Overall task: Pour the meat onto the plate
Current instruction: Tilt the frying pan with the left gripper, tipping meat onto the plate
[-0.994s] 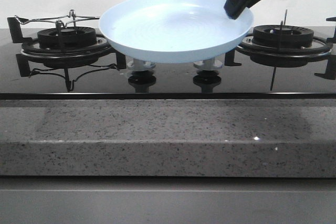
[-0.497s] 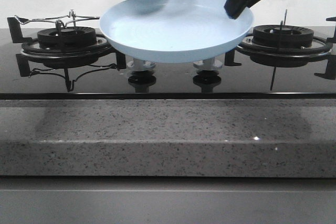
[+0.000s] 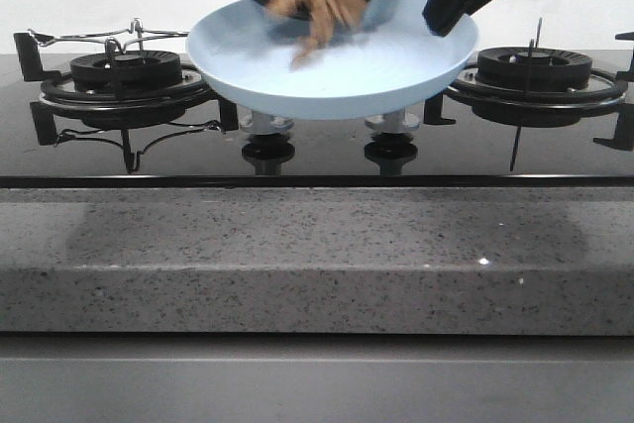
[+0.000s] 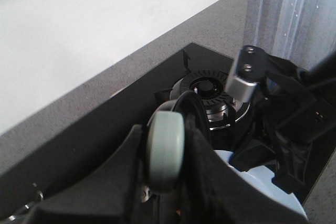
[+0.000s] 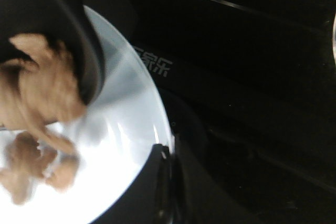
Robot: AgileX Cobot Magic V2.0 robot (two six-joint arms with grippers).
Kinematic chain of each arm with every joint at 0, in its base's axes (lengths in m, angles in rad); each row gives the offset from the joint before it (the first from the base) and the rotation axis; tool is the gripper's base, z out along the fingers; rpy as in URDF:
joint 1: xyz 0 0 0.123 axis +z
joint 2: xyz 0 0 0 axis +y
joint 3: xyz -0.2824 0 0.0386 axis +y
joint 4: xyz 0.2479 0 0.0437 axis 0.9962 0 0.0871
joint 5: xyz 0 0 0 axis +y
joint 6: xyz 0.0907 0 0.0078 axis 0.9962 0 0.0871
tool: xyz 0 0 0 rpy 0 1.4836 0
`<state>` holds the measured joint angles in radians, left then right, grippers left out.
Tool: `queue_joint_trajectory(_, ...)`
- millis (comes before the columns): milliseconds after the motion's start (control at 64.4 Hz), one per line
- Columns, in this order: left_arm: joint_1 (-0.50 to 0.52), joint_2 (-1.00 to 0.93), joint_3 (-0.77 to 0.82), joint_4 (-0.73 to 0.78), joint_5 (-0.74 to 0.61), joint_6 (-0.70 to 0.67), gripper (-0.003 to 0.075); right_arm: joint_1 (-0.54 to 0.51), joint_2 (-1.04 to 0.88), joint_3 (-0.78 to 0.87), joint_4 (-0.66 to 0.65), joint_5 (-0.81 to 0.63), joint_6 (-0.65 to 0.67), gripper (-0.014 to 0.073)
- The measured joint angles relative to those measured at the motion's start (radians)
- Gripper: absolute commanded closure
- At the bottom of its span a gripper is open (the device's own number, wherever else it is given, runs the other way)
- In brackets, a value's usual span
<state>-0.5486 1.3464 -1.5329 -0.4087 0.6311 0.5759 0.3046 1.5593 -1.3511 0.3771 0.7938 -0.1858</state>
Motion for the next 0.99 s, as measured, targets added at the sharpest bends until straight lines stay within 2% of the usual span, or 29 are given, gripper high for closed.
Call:
queue_joint_trajectory(248, -0.128, -0.04, 0.0, 0.299, -0.009, -0.048, 0.0741, 0.0, 0.0, 0.0, 0.0, 0.0, 0.0, 0.0657)
queue_joint_trajectory(388, -0.175, -0.04, 0.0, 0.383, -0.011, -0.053, 0.0741, 0.0, 0.0, 0.0, 0.0, 0.0, 0.0, 0.0657)
queue_joint_trajectory(543, -0.226, -0.04, 0.0, 0.433, -0.013, -0.056, 0.0741, 0.0, 0.0, 0.0, 0.0, 0.0, 0.0, 0.0657)
queue_joint_trajectory(823, -0.233, -0.044, 0.0, 0.449, 0.005, -0.128, 0.0741, 0.0, 0.0, 0.0, 0.0, 0.0, 0.0, 0.0657)
queue_joint_trajectory(994, -0.188, -0.072, 0.0, 0.347, 0.065, -0.157, 0.0741, 0.0, 0.0, 0.0, 0.0, 0.0, 0.0, 0.0657)
